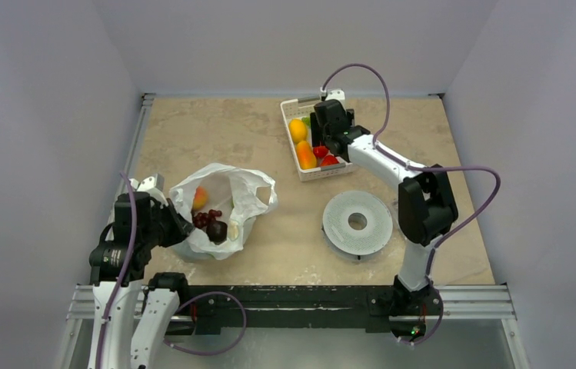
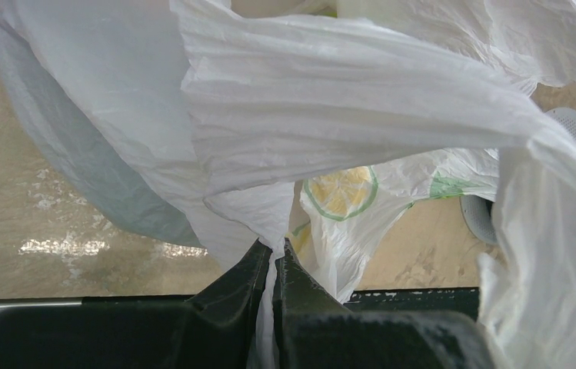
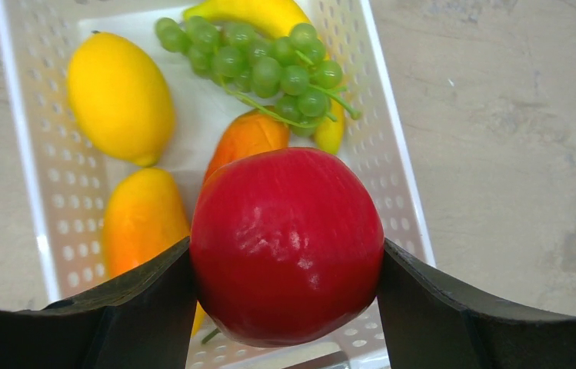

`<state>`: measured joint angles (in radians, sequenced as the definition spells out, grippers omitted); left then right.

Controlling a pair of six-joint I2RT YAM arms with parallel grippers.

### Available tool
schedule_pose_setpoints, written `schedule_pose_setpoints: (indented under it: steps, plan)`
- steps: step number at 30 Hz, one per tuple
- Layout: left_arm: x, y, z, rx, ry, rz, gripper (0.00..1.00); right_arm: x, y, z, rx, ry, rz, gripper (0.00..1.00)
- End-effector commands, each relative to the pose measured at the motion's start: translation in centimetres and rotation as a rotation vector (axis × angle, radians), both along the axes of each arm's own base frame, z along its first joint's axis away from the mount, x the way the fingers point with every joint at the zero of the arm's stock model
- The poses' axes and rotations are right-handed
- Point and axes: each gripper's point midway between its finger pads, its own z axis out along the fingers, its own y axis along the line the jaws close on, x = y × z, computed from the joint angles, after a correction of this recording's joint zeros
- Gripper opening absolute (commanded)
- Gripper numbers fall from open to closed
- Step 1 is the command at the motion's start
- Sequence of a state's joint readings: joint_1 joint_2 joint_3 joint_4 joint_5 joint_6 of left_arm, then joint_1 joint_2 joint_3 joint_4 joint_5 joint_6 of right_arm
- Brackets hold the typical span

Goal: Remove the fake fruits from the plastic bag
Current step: Place the fake fruit in the bin.

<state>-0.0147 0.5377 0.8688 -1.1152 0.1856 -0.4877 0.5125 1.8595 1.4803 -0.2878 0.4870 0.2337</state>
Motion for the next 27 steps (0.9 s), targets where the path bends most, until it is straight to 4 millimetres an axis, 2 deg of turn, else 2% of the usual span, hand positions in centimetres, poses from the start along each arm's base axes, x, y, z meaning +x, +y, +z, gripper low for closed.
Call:
schedule_pose_setpoints:
  steps: [1, 7, 12, 15, 20, 21, 24, 27]
  plan:
    - [0.6, -0.1, 0.3, -0.006, -0.019, 0.005, 0.0, 0.9, -2.4, 0.7, -0.065, -0.027, -0.077, 0.14]
    - [0.5, -0.2, 0.2, 0.0, -0.016, 0.0, 0.0, 1.0, -3.4, -1.7, -0.084, 0.017, -0.101, 0.4]
    - [0.4, -0.3, 0.2, 0.007, -0.01, -0.006, 0.0, 0.8, -3.5, -1.9, -0.077, 0.033, -0.099, 0.79]
    - [0.4, -0.2, 0.1, 0.01, -0.01, -0.002, 0.0, 0.7, -3.2, -1.4, -0.067, 0.028, -0.085, 0.95]
    - [0.4, -0.2, 0.2, 0.012, -0.011, -0.003, 0.0, 0.2, -3.2, 0.1, -0.057, 0.018, -0.07, 0.99]
    - [0.3, -0.2, 0.1, 0.012, -0.011, -0.004, 0.0, -0.1, -2.6, 0.6, -0.042, 0.012, -0.05, 0.99]
    - [0.3, -0.2, 0.2, 0.013, -0.013, -0.002, 0.0, -1.3, 0.4, 2.7, 0.02, -0.025, 0.056, 0.99]
    - [0.3, -0.2, 0.2, 0.012, -0.012, -0.003, 0.0, -3.3, 3.9, 5.4, 0.054, -0.081, 0.147, 0.99]
